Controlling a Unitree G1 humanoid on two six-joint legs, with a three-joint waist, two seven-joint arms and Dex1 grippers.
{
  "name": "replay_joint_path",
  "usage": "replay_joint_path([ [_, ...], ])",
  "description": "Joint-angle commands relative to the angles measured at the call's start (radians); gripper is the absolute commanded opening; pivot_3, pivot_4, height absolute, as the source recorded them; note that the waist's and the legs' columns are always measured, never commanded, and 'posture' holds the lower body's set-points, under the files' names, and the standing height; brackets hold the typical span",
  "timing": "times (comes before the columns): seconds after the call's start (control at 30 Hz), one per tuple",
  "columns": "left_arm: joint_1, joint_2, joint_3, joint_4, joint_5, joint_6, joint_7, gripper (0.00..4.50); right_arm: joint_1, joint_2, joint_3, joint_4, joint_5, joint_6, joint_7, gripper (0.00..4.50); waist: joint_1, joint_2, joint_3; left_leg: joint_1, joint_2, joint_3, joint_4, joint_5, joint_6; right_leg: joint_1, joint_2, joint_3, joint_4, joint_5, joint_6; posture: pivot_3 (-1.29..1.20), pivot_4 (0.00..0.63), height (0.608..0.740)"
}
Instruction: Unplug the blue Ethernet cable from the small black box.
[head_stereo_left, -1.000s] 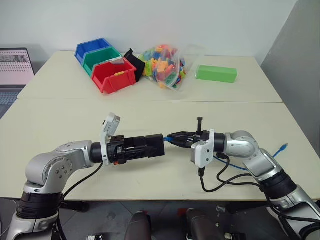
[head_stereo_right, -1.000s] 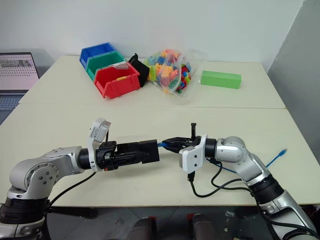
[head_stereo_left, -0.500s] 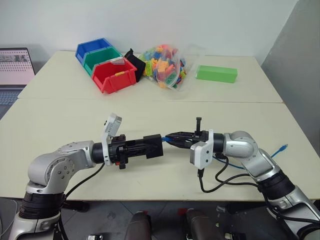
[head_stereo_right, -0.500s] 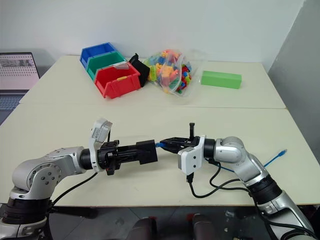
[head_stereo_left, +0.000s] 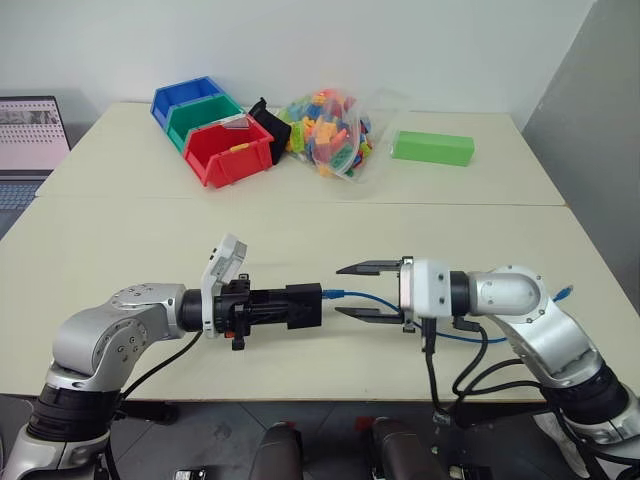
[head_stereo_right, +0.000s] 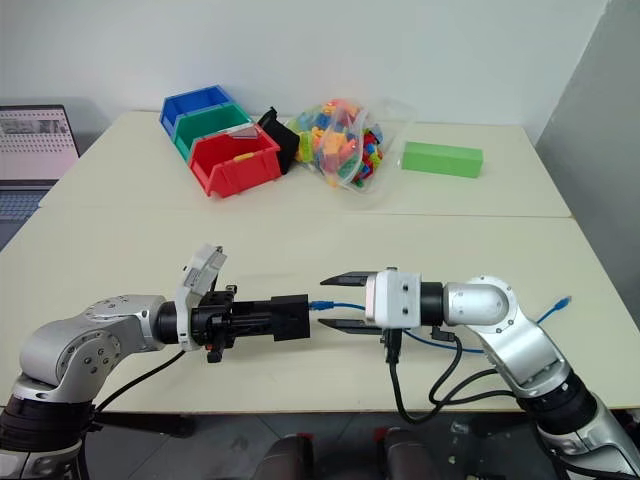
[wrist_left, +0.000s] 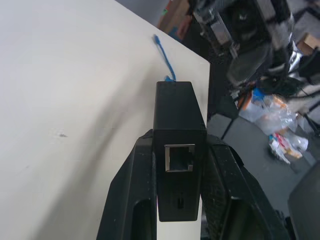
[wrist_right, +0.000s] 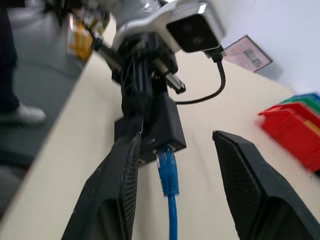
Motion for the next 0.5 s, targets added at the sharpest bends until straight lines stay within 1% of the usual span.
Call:
replay_joint_path([
  [0.03,-0.008,0.022,-0.001,-0.026,0.014,-0.057,-0.065,0.79,-0.044,0.037,-0.064,-0.017,0.209,0.247,-0.056,2.39,0.000,0.000,0.000,0.000,0.000,0.000,0.000,0.000,0.000,0.000,0.000,0.000,0.000,0.000,0.000,0.00,0.150,0.740],
  [0.1,-0.015,0.024,-0.004,-0.027,0.016,-0.069,-0.085,0.79,-0.046,0.052,-0.072,0.003,0.261,0.321,-0.062,2.39,0.001,0.000,0.000,0.000,0.000,0.000,0.000,0.000,0.000,0.000,0.000,0.000,0.000,-0.001,0.001,0.00,0.150,0.740],
  [0.27,-0.031,0.020,-0.003,-0.025,0.018,-0.076,-0.103,0.79,-0.041,0.086,-0.066,0.048,0.280,0.387,-0.062,2.39,0.001,0.000,0.000,-0.001,0.000,0.000,0.000,0.000,0.000,-0.001,0.000,0.000,-0.001,-0.002,0.003,0.00,0.150,0.740],
  [0.5,-0.033,0.018,-0.003,-0.035,0.021,-0.072,-0.103,0.79,-0.042,0.110,-0.048,0.083,0.248,0.400,-0.041,2.39,-0.001,0.000,0.000,-0.001,0.000,0.001,0.000,0.000,0.000,-0.001,0.001,-0.001,-0.001,-0.002,0.004,0.00,0.150,0.740],
])
